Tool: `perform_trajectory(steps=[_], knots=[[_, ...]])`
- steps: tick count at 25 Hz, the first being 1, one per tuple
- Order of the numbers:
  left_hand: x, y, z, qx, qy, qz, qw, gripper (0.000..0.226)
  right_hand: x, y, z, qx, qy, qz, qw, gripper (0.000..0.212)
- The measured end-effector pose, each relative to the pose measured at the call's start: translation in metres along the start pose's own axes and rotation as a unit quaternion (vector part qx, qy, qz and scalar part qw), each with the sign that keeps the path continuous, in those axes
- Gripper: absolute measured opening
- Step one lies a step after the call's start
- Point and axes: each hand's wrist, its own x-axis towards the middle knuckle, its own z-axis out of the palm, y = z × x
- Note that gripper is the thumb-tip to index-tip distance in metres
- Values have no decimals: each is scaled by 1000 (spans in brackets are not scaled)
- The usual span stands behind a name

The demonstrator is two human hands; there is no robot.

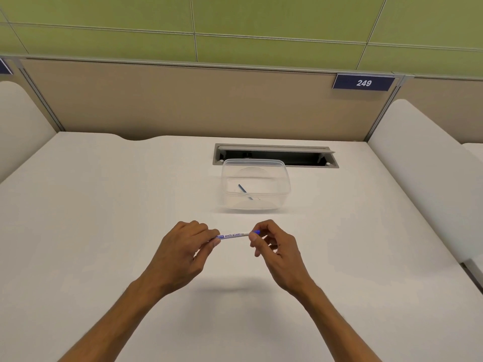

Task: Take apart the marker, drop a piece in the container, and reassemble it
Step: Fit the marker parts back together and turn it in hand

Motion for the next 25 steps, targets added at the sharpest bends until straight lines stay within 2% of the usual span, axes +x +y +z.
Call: perform_trajectory(steps=[2, 13, 16, 18, 20, 22, 25], knots=[[2, 0, -2, -5, 7, -1, 1000, 25, -1, -1, -1, -12, 8, -23, 1000, 5], [3, 4, -6, -35, 11, -5, 999, 26, 1, -6, -3, -63, 9, -74, 995, 9], [2, 5, -6, -33, 13, -1, 999, 25, 1, -5, -3, -71, 7, -69, 995, 16], [2, 6, -7, -24, 16, 7, 1000, 24, 2, -5, -3, -70, 6, -64, 995, 28], [3, 6, -8, -7, 15, 20, 1000, 23, 2, -6, -2, -48, -3, -40, 998, 41], [4, 6, -9, 24, 10, 37, 999, 22, 4, -9, -2, 25, -33, 18, 999, 50], [7, 6, -10, 51, 3, 49, 997, 22, 7, -12, -2, 86, -72, 84, 990, 57]])
